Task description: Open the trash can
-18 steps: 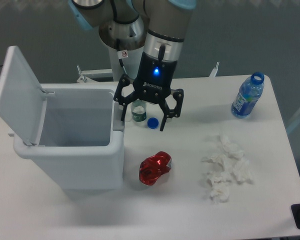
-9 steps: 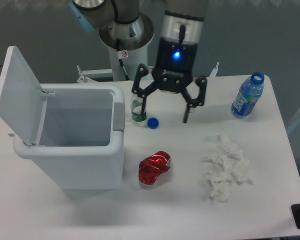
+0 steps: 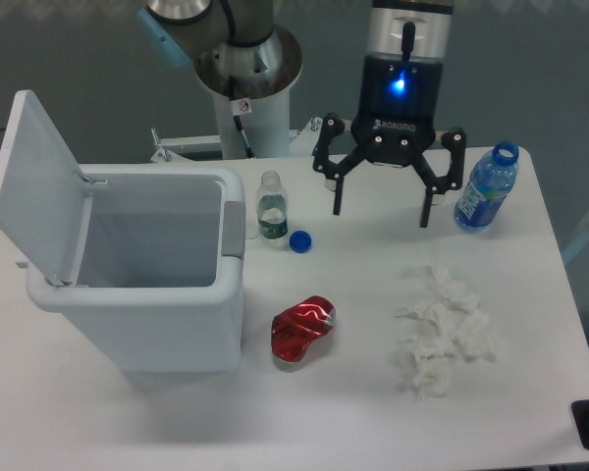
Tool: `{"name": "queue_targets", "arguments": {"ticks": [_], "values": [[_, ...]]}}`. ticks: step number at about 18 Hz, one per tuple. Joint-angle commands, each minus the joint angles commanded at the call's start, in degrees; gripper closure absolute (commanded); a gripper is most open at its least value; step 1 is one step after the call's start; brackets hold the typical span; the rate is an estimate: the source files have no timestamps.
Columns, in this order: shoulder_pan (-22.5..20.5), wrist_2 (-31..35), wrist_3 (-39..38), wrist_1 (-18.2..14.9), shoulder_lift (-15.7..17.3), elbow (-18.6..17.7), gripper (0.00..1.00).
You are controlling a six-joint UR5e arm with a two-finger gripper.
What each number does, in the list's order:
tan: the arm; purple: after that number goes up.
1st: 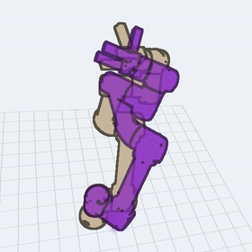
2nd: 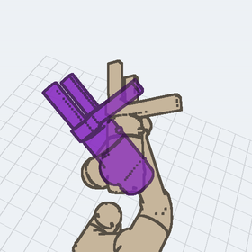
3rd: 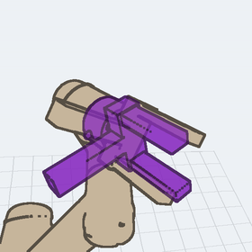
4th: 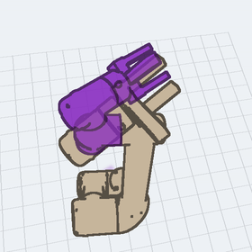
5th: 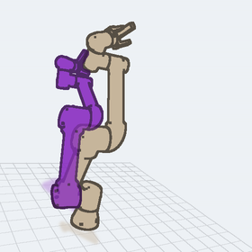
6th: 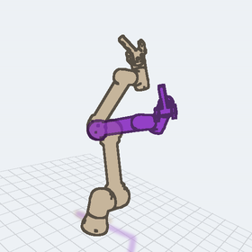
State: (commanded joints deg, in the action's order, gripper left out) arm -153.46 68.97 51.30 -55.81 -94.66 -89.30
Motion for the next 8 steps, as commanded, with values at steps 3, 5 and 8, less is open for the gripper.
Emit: {"name": "queue_targets", "arguments": {"ticks": [3,5,8], "values": [[0.4,8.0,11.1,-0.1,-0.3,-1.6,0.00],[1.0,11.5,17.8,-0.1,-0.6,-1.9,0.00],[1.5,14.4,21.4,-0.1,-1.3,-2.0,0.00]]}}
